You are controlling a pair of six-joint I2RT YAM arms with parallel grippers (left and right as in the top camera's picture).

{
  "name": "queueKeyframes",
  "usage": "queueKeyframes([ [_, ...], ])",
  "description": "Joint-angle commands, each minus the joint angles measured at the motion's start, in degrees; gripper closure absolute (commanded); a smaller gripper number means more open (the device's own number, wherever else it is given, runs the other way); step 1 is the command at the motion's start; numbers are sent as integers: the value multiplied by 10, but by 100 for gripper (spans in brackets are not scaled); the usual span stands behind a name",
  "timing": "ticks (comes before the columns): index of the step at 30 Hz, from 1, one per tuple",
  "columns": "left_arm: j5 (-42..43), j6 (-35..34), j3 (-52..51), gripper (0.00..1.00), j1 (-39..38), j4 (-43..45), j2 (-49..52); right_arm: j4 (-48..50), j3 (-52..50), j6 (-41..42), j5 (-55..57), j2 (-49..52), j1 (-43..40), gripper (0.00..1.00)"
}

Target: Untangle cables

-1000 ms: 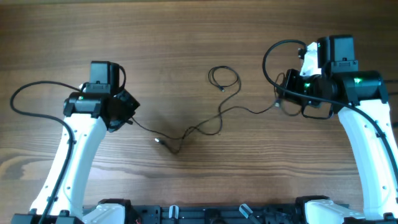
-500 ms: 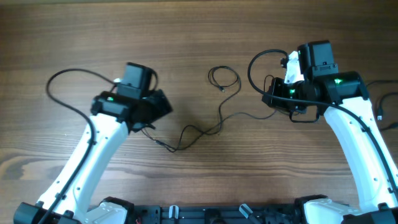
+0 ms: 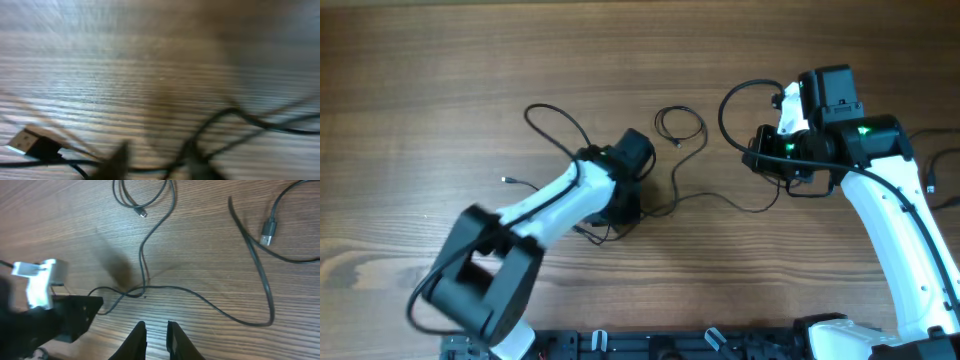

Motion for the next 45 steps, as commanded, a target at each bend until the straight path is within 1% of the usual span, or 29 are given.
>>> queueKeyframes([
  [1, -17, 7, -4, 96, -1, -10, 22, -4, -4, 1, 22, 7, 2, 82],
  [3, -21, 7, 4, 96, 5, -14, 9, -1, -4, 2, 22, 7, 2, 79],
  [4, -21, 7, 15, 96, 10, -18, -3, 0, -4, 6, 22, 7, 2, 74],
  [5, -21, 4, 27, 96, 15, -22, -19, -2, -4, 20, 24, 7, 2, 49],
  [6, -20, 3, 36, 96, 20, -22, -32, -3, -4, 31, 29, 7, 2, 36],
  [7, -19, 2, 47, 96, 26, -21, -54, -9, -4, 63, 48, 7, 2, 24],
  [8, -18, 0, 58, 96, 30, -20, -75, -19, -4, 96, 75, 7, 2, 8],
  [9, -19, -5, 67, 96, 33, -17, -98, -31, -5, 131, 98, 7, 2, 0],
  [12, -19, -8, 68, 96, 33, -8, -141, -37, -21, 178, 110, 7, 2, 0],
  [14, -19, -8, 68, 96, 33, -9, -165, -21, -53, 205, 110, 7, 2, 0],
  [15, -20, -8, 68, 96, 33, -8, -174, -4, -82, 215, 106, 7, 2, 0],
  [19, -55, -16, 68, 96, 35, -8, -177, 83, -172, 197, 65, 7, 2, 0],
  [21, -96, -63, 68, 96, 49, -8, -177, 143, -220, 195, 58, 7, 2, 0],
  [23, -123, -114, 68, 96, 70, -9, -177, 190, -258, 159, 45, 7, 2, 0],
  [26, -124, -206, 68, 96, 135, -9, -177, 289, -309, 12, -24, 7, 2, 0],
  [27, -122, -222, 68, 95, 154, -9, -177, 314, -316, -25, -49, 7, 2, 1],
  [28, -112, -238, 68, 94, 179, -8, -177, 328, -316, -50, -70, 7, 2, 8],
  [29, -91, -238, 68, 94, 209, -9, -177, 357, -316, -83, -111, 7, 2, 13],
  [30, -81, -238, 68, 94, 222, -10, -177, 367, -316, -92, -122, 7, 2, 15],
  [32, -74, -237, 68, 92, 241, -16, -177, 391, -316, -113, -133, 7, 5, 13],
  [33, -74, -237, 68, 92, 256, -22, -177, 406, -316, -140, -130, 7, 14, 8],
  [35, -74, -237, 68, 91, 271, -29, -177, 427, -316, -177, -110, 7, 34, 0],
  [39, -74, -237, 67, 89, 279, -30, -177, 472, -316, -245, -29, 14, 113, 0],
  [40, -75, -237, 67, 87, 279, -30, -177, 482, -316, -253, 10, 23, 141, 0],
  [43, -75, -235, 67, 87, 279, -30, -177, 494, -316, -252, 101, 53, 189, 0],
  [45, -75, -233, 67, 88, 279, -28, -176, 518, -316, -254, 127, 95, 216, 1],
])
